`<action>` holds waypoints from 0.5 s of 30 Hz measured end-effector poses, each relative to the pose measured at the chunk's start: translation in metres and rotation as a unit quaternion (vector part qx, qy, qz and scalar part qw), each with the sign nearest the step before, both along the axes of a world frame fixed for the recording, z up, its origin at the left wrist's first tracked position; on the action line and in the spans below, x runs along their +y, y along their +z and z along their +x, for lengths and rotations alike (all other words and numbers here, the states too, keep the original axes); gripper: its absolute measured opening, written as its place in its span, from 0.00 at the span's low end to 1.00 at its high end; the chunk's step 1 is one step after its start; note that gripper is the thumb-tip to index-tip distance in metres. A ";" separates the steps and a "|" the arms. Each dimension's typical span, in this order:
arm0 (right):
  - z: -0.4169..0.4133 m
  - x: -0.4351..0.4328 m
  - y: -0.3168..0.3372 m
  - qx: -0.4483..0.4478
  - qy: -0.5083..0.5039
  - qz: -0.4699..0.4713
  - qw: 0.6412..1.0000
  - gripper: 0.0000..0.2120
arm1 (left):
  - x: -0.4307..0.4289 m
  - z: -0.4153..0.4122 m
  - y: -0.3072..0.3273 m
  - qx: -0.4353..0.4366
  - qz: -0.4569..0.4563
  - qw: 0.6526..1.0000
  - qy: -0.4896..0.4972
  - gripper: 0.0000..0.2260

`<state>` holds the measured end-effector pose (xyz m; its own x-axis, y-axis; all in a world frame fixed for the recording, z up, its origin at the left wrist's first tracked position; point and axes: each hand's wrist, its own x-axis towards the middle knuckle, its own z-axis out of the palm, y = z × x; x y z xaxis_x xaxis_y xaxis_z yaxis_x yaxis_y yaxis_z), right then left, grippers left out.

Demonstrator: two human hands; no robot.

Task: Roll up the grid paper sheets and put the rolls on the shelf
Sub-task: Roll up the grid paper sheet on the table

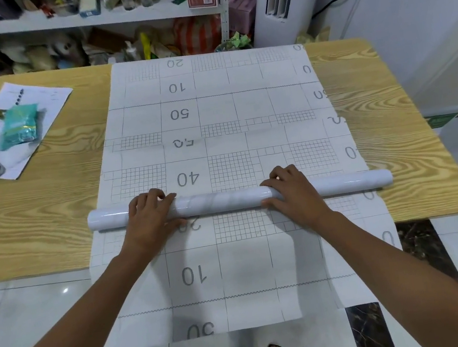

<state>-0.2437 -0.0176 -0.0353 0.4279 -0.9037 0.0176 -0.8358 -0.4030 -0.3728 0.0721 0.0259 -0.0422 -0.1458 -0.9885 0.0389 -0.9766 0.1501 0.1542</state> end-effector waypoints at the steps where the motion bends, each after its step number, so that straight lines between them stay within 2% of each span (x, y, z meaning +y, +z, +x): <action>1: 0.001 0.001 0.000 0.000 -0.002 0.000 1.000 0.23 | 0.000 0.000 0.000 0.007 -0.005 1.000 0.006 0.26; 6: 0.005 0.002 0.000 0.003 -0.014 0.010 1.000 0.23 | -0.002 -0.001 0.000 0.007 -0.033 0.999 0.001 0.27; 12: 0.008 -0.001 0.001 -0.026 -0.038 0.006 0.999 0.15 | -0.006 -0.003 0.006 0.025 -0.034 0.999 0.014 0.17; 15: 0.005 0.000 -0.002 -0.004 -0.024 -0.005 1.000 0.22 | -0.005 -0.002 0.005 0.024 -0.028 0.999 0.015 0.15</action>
<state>-0.2385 -0.0180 -0.0371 0.3836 -0.9230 0.0311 -0.8511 -0.3664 -0.3760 0.0705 0.0205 -0.0367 -0.1121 -0.9887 0.0996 -0.9726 0.1297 0.1927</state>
